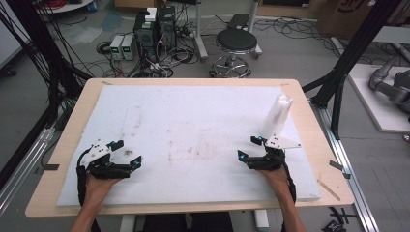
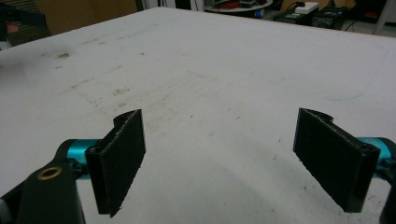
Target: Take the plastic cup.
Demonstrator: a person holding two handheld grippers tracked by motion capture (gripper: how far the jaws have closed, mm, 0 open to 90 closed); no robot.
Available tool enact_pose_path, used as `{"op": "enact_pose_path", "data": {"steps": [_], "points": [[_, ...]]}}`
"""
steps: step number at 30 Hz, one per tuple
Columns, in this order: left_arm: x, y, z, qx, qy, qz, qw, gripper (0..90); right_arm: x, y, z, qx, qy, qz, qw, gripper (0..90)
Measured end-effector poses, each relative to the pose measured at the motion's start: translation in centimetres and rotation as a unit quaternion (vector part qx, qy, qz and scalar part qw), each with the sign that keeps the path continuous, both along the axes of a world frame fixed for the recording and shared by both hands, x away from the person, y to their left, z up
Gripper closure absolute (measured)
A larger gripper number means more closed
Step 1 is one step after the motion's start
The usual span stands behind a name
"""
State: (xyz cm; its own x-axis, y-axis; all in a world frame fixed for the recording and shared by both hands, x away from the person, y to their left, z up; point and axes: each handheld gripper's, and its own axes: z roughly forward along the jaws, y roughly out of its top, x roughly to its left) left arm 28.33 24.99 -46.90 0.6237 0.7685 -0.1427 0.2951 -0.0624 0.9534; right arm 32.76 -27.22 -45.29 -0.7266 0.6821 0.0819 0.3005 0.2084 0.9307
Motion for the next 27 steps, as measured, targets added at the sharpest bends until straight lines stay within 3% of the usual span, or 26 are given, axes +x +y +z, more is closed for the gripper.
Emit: {"op": "enact_pose_path", "data": {"steps": [7, 14, 20, 27], "points": [[0.1, -0.1, 0.0, 0.006, 0.0, -0.004, 1.0, 1.7, -0.4, -0.3, 0.4, -0.001, -0.01, 0.02, 0.9998, 16.8], [0.1, -0.1, 0.0, 0.004, 0.003, -0.004, 1.0, 1.7, -1.3, -1.4, 2.4, 0.014, -0.024, 0.021, 0.9994, 16.8], [0.1, -0.1, 0.0, 0.007, 0.003, -0.006, 1.0, 1.7, -2.8, -3.4, 5.1, 0.019, -0.042, 0.01, 0.9989, 16.8], [0.1, -0.1, 0.0, 0.008, 0.005, -0.006, 0.9999, 1.7, -3.2, -5.7, 8.4, 0.012, -0.053, -0.019, 0.9984, 16.7]]}}
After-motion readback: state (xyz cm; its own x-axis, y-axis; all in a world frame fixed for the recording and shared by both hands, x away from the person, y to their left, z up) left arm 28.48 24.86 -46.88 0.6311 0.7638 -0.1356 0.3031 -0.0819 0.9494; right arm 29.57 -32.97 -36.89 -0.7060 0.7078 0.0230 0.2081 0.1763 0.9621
